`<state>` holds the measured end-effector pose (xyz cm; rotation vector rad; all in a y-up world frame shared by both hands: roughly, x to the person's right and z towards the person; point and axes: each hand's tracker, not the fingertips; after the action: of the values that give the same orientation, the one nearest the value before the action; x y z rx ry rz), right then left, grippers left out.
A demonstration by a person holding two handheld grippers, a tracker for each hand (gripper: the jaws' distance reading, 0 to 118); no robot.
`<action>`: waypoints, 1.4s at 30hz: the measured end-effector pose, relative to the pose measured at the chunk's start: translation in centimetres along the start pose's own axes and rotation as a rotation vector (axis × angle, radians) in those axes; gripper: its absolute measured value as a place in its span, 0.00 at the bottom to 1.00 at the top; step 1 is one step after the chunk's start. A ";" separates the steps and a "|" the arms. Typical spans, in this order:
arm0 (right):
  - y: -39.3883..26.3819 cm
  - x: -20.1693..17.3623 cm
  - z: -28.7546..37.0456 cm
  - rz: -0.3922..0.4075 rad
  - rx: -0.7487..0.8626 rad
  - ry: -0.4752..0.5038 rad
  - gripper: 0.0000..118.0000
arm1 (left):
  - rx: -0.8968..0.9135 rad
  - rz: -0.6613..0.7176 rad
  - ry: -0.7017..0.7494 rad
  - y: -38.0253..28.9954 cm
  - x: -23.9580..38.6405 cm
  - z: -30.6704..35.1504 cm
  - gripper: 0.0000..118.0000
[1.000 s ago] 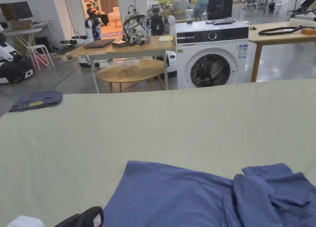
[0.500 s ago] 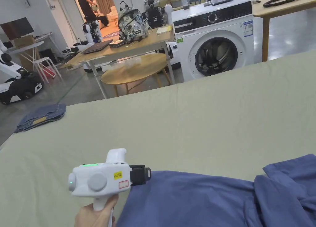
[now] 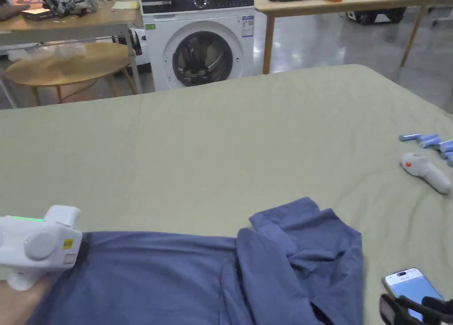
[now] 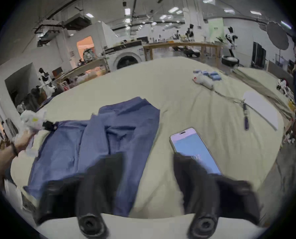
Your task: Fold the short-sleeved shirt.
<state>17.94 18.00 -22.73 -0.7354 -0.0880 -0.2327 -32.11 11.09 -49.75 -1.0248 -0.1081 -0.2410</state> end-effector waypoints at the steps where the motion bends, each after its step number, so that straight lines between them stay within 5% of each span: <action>1: 0.9 -0.2 -1.7 -0.027 -0.022 -0.005 0.59 | -0.013 0.014 0.000 0.1 0.4 0.6 0.00; 5: 4.1 0.2 -8.9 -0.265 -0.114 0.070 0.59 | -0.044 -0.054 0.030 0.5 1.2 0.9 0.00; 7: 4.7 0.3 -12.2 -0.327 -0.188 0.019 0.57 | -0.037 -0.090 0.051 0.2 1.9 1.1 0.00; 9: 4.5 0.4 -14.3 -0.341 -0.249 -0.007 0.36 | -0.027 -0.089 0.058 -0.1 1.9 1.0 0.00; 11: 3.8 -0.1 -14.6 -0.267 -0.217 -0.049 0.29 | -0.017 -0.091 0.062 -0.4 1.9 1.2 0.00; 12: 3.5 -0.2 -14.0 -0.223 -0.191 -0.118 0.08 | -0.011 -0.085 0.060 -0.5 1.9 1.3 0.00; 13: 3.3 0.1 -13.7 -0.220 -0.172 -0.104 0.02 | -0.005 -0.075 0.056 -0.4 1.4 1.0 0.00; 15: 3.3 1.0 -13.0 -0.253 -0.175 -0.013 0.02 | 0.012 -0.031 0.016 -0.5 0.5 1.7 0.00; 19: 4.5 0.0 -7.5 -0.144 -0.035 0.073 0.02 | 0.292 0.283 -0.305 -2.8 -4.9 7.5 0.00; 20: 5.1 -0.5 -6.1 -0.107 -0.003 0.082 0.02 | 0.353 0.287 -0.220 -3.6 -5.8 10.1 0.00; 22: 6.3 -1.2 -3.7 -0.057 0.051 0.098 0.02 | 0.468 0.289 -0.304 -4.8 -7.2 15.5 0.00; 31: 15.6 -5.8 7.5 0.088 0.316 0.237 0.02 | 0.852 0.281 -0.194 -9.4 -11.9 36.9 0.00; 36: 22.3 -8.9 12.0 0.118 0.430 0.332 0.02 | 0.955 0.293 -0.139 -9.1 -14.1 44.0 0.00; 40: 26.8 -11.9 14.6 0.217 0.516 0.298 0.02 | 1.024 0.276 -0.081 -7.4 -16.0 46.9 0.00; 42: 28.7 -12.8 15.7 0.211 0.526 0.376 0.02 | 1.045 0.286 -0.038 -6.7 -16.0 48.3 0.00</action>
<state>12.42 51.40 -31.97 -0.1662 0.2774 -0.1333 -48.15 51.47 -22.41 0.0025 -0.1005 0.1074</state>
